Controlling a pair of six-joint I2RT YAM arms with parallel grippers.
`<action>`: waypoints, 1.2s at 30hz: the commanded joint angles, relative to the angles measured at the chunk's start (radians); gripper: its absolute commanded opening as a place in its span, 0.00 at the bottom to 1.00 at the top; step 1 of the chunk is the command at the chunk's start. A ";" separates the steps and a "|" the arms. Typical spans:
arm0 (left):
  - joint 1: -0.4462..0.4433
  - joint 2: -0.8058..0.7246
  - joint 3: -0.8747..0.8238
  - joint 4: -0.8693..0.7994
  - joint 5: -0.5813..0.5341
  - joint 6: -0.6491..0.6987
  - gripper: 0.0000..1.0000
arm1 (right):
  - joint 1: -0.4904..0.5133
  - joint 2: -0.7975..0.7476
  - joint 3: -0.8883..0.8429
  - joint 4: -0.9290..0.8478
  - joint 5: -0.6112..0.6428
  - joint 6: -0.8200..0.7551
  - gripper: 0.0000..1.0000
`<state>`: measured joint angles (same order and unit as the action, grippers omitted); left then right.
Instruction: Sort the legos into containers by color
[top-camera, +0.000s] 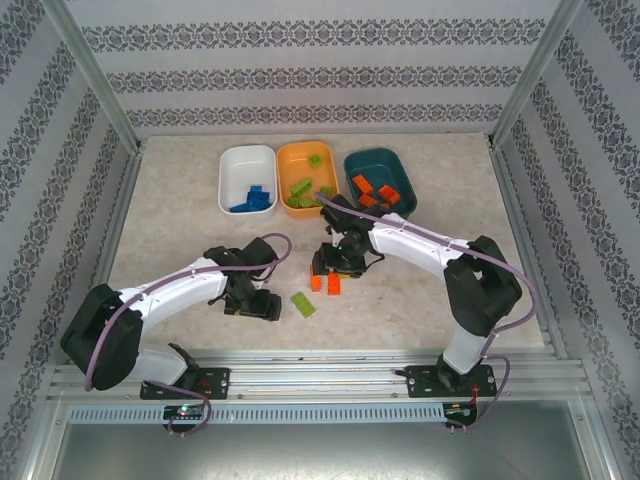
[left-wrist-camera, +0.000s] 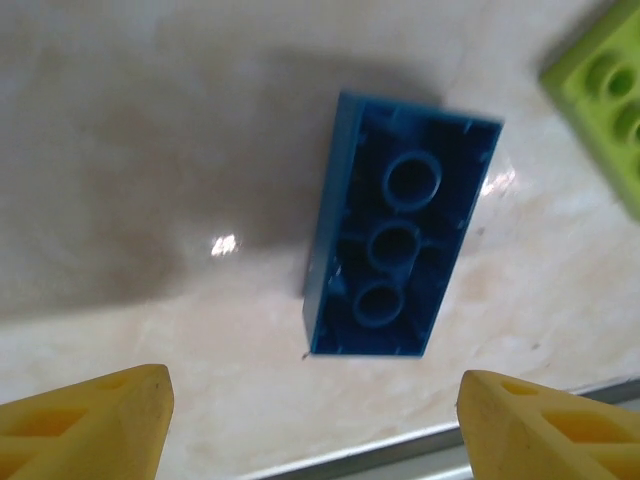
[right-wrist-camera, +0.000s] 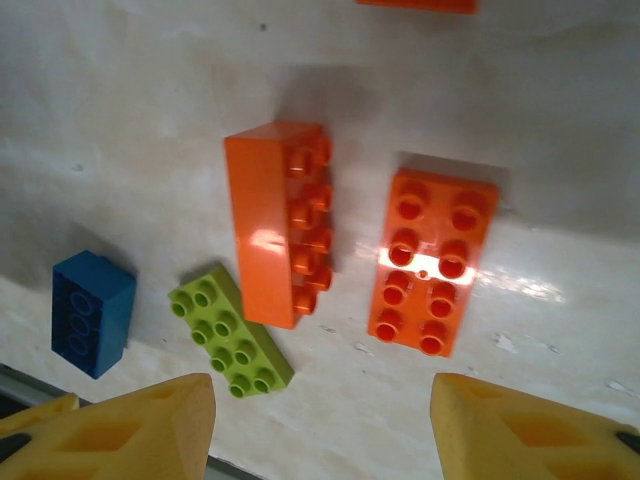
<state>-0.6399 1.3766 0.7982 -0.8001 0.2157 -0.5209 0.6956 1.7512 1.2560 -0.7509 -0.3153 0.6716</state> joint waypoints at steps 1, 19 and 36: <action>-0.014 0.033 0.012 0.086 -0.032 -0.029 0.75 | 0.009 0.018 0.044 -0.028 -0.022 -0.043 0.59; -0.022 0.171 0.013 0.139 -0.021 0.000 0.35 | 0.011 0.087 0.104 -0.061 -0.019 -0.059 0.58; 0.292 -0.139 0.207 -0.110 0.041 0.041 0.29 | 0.079 0.347 0.346 -0.220 0.130 -0.121 0.46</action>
<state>-0.3923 1.2484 0.9508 -0.8253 0.2276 -0.5198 0.7643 2.0483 1.5730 -0.9077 -0.2573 0.5709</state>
